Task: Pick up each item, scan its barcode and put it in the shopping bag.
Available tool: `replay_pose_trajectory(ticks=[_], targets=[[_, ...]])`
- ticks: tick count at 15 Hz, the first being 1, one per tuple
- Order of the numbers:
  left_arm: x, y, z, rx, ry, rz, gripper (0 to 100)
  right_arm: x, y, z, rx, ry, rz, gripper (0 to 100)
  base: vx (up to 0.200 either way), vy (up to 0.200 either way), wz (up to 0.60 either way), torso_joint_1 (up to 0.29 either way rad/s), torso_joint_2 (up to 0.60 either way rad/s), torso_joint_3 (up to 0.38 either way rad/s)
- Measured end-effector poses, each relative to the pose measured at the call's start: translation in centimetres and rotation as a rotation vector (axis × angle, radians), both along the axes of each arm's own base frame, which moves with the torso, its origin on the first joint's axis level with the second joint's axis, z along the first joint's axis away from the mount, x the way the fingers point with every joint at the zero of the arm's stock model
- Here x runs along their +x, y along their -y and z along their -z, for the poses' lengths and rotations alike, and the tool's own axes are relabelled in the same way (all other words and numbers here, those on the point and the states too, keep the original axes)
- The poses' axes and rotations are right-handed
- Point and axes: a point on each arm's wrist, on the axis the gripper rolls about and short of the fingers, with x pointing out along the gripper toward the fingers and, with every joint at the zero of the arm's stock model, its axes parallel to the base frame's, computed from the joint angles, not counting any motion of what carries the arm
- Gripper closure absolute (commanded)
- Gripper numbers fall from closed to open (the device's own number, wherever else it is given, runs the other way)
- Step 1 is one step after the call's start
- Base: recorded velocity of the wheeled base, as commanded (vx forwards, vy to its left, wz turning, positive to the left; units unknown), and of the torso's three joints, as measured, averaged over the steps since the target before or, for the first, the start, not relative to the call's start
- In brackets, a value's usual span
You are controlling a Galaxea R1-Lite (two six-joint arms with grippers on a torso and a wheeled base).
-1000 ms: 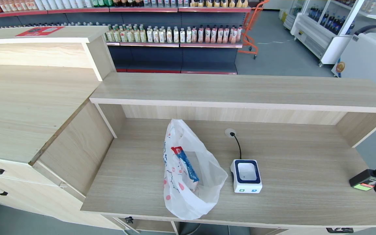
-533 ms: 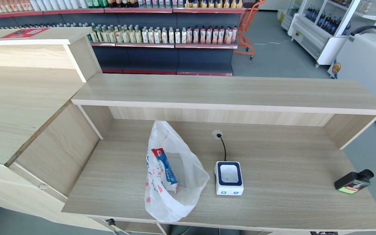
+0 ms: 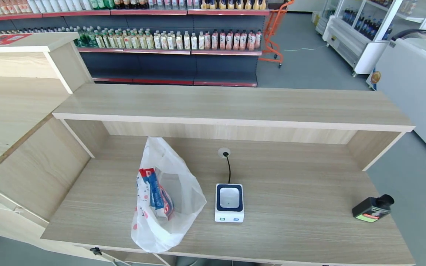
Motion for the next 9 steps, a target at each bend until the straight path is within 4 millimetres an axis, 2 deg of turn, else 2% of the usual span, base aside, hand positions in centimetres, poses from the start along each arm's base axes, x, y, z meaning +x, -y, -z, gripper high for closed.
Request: replay_pose_trajectory(ticks=[1, 9], targets=[[0.0, 0.0, 0.0, 0.0, 0.0, 0.0, 0, 0.01, 0.0, 0.07, 0.0, -0.008, 0.001, 0, 0.0, -0.2, 0.0, 0.002, 0.0, -0.002], [0.0, 0.0, 0.0, -0.001, 0.0, 0.003, 0, 0.18, -0.03, -0.22, 0.0, -0.009, -0.001, 0, 0.0, 0.0, 0.0, 0.0, 0.0, 0.0]])
